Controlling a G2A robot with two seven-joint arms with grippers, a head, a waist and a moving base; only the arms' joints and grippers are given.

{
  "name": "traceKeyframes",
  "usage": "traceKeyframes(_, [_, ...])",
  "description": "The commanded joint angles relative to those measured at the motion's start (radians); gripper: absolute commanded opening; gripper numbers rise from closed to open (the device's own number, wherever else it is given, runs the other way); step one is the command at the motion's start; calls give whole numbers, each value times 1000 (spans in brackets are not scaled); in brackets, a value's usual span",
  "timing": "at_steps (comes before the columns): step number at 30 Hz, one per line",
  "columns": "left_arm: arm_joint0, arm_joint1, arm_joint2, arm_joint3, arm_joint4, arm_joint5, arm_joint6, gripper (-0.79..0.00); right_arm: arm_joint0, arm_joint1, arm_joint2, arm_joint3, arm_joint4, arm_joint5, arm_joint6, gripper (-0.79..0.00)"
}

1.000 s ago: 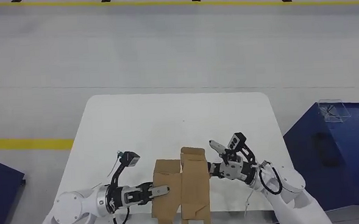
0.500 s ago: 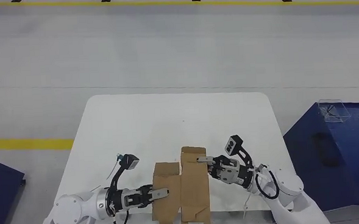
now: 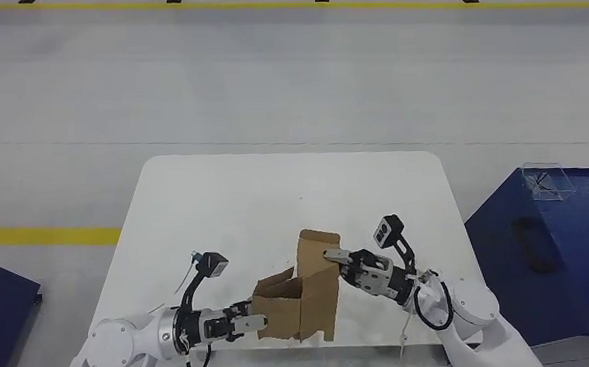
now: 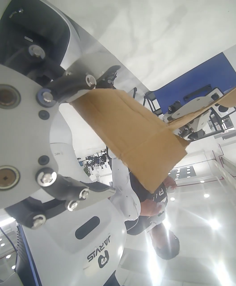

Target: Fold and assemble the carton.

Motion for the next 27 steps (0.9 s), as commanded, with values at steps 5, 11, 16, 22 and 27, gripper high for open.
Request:
traceKeyframes(5, [-26,2,23,-86,56,-202,-20,0,-23,-5,-13,-51,-69,-42,-148,-785])
traceKeyframes(11, [-91,7,133,-109,116,-228,5,0,-38,-12,-59,-65,-120,-88,-218,-785])
traceKeyframes(16, [-169,2,229,-68,146,-242,20,0,-48,-17,-84,-86,-104,-88,-236,-785])
traceKeyframes(22, [-221,-1,276,-15,127,-272,49,0,-54,-17,-54,-97,-82,-70,-249,-785])
traceKeyframes(27, [-223,11,250,21,108,-298,76,0,-51,-12,22,-93,-28,-48,-245,-785])
